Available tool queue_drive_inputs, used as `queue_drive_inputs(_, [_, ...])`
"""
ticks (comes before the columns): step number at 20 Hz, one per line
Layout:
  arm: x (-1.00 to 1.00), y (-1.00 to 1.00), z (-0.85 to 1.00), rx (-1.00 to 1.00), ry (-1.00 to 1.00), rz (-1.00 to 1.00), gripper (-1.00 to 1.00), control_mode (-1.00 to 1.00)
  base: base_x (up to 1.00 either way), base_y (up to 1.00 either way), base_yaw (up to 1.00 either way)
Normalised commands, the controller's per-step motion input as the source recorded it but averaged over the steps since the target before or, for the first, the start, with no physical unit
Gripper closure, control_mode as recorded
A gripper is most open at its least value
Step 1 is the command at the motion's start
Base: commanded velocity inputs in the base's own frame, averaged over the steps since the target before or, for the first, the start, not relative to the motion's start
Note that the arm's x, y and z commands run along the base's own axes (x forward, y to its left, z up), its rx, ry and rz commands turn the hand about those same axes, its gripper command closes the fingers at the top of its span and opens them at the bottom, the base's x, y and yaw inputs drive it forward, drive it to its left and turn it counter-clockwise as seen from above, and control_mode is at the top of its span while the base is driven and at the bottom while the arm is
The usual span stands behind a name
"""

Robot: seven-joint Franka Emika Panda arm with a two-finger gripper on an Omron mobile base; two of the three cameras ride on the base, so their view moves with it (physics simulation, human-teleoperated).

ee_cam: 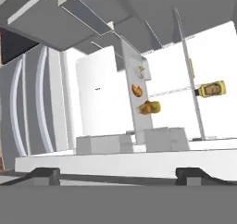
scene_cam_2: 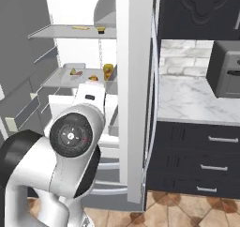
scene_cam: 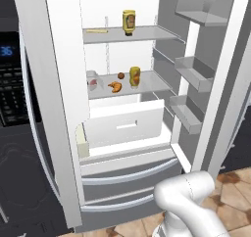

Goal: Place the tupperware on the second highest shelf of the fridge. Make space for the tupperware among the existing items by rearranging them on the shelves if needed. Close the fridge door when finished.

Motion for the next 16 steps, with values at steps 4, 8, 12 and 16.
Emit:
queue_drive_inputs(4, [-0.03,-1.00,-0.14,0.19,0.00,0.00,-1.00,-1.00,0.00,0.00,0.00])
queue_drive_inputs(8, [0.13,-1.00,-0.05,0.19,0.00,0.00,-1.00,-1.00,0.00,0.00,0.00])
queue_drive_inputs(12, [0.77,-0.55,-0.45,0.07,0.00,0.05,-1.00,-1.00,0.00,0.00,0.00])
queue_drive_inputs(16, [1.00,0.00,-0.81,0.05,0.09,0.15,-1.00,-1.00,0.00,0.00,0.00])
